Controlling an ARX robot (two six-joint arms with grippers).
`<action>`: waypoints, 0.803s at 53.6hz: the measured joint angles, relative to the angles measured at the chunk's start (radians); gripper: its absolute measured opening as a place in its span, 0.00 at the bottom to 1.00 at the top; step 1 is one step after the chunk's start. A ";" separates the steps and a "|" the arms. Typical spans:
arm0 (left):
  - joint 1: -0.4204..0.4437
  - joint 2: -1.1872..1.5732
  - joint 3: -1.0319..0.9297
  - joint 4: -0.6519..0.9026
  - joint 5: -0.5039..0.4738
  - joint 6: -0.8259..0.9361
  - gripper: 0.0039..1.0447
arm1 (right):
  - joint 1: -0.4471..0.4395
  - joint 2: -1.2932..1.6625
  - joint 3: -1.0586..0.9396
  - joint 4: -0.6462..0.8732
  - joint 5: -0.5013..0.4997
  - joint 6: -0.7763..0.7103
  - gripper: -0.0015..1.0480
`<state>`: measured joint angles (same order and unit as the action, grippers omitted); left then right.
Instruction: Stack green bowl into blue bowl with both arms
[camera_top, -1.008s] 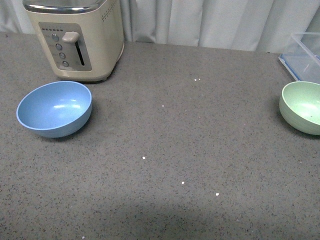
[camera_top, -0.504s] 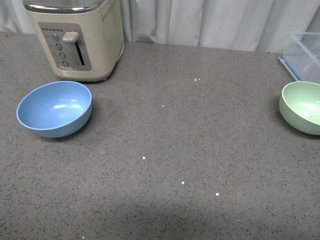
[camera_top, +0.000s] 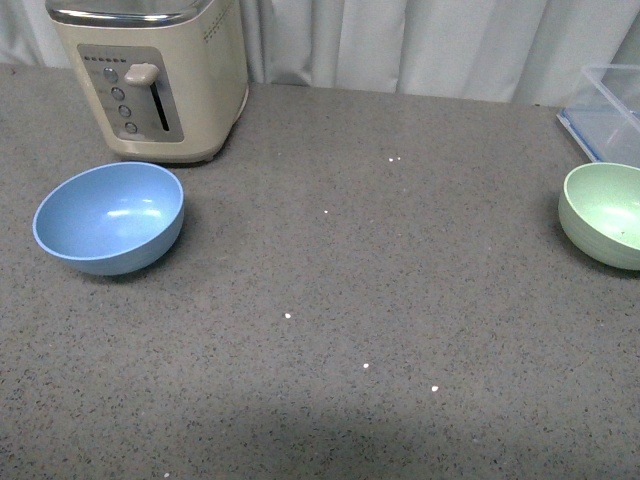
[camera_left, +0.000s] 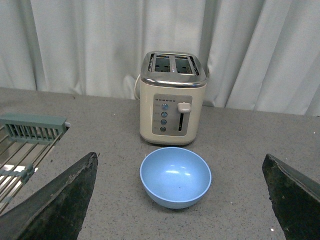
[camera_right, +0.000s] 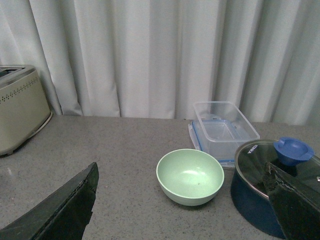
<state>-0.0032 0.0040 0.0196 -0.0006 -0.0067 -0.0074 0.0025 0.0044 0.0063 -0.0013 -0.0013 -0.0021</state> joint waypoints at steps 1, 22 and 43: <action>-0.005 0.005 0.002 -0.006 -0.006 -0.003 0.94 | 0.000 0.000 0.000 0.000 0.000 0.000 0.91; -0.026 0.891 0.226 0.087 -0.141 -0.570 0.94 | 0.000 0.000 0.000 0.000 0.000 0.000 0.91; -0.093 1.542 0.542 0.176 -0.292 -0.598 0.94 | 0.000 0.000 0.000 0.000 0.000 0.000 0.91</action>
<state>-0.0959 1.5463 0.5613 0.1757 -0.2985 -0.6052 0.0025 0.0044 0.0063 -0.0013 -0.0013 -0.0021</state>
